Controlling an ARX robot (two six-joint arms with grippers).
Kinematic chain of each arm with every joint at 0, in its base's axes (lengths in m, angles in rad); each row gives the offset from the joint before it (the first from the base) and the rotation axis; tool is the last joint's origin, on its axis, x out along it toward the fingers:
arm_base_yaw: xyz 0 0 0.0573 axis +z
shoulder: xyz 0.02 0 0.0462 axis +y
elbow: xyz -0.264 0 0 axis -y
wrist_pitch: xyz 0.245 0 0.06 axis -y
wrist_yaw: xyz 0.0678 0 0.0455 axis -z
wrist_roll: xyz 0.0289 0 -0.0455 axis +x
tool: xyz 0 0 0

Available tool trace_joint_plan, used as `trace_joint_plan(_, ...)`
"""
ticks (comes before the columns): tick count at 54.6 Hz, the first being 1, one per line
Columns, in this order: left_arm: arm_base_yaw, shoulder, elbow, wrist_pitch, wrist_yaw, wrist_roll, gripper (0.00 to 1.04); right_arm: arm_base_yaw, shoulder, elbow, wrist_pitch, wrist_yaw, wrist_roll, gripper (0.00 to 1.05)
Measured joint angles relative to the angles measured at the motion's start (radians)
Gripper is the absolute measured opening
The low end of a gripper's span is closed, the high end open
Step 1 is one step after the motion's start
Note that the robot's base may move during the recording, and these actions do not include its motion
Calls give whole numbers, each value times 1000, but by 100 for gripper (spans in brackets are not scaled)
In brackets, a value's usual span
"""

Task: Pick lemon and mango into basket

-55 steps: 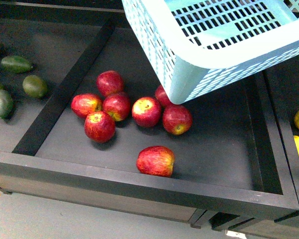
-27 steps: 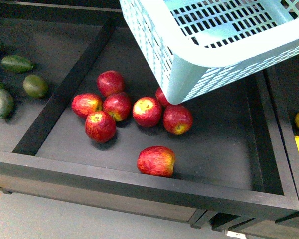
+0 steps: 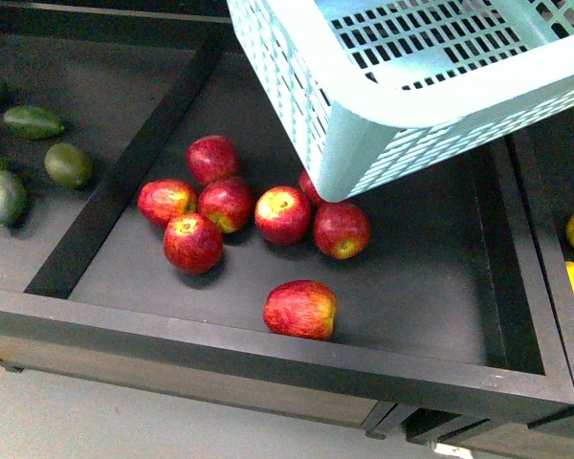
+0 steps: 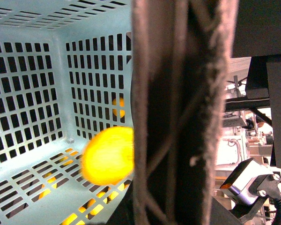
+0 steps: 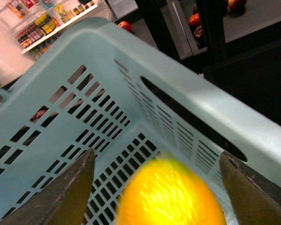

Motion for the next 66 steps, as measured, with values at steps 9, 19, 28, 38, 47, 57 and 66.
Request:
trace_joint_plan(9, -1, 4, 0, -1, -3, 4, 5, -78, -49, -58, 50, 9, 59, 96)
trace_joint_plan(19, 0, 4, 0, -1, -2, 3, 5, -187, -234, -181, 46, 79, -59, 96)
trace_joint_plan(28, 0, 4, 0, -1, -1, 3, 5, -286, -442, -357, 100, -143, -293, 84)
trace_joint_plan(38, -4, 4, 0, -1, 5, 1, 5, -225, -589, -609, 203, -262, -467, 45)
trace_joint_plan(47, 0, 4, 0, -1, -5, 3, 5, -184, -669, -716, 233, -221, -484, 21)
trace_joint_plan(57, -1, 4, 0, -1, 0, 3, 5, -146, -750, -811, 240, -184, -496, 2)
trace_joint_plan(66, -1, 4, 0, -1, -2, 3, 5, -110, -840, -886, 230, -148, -496, 2)
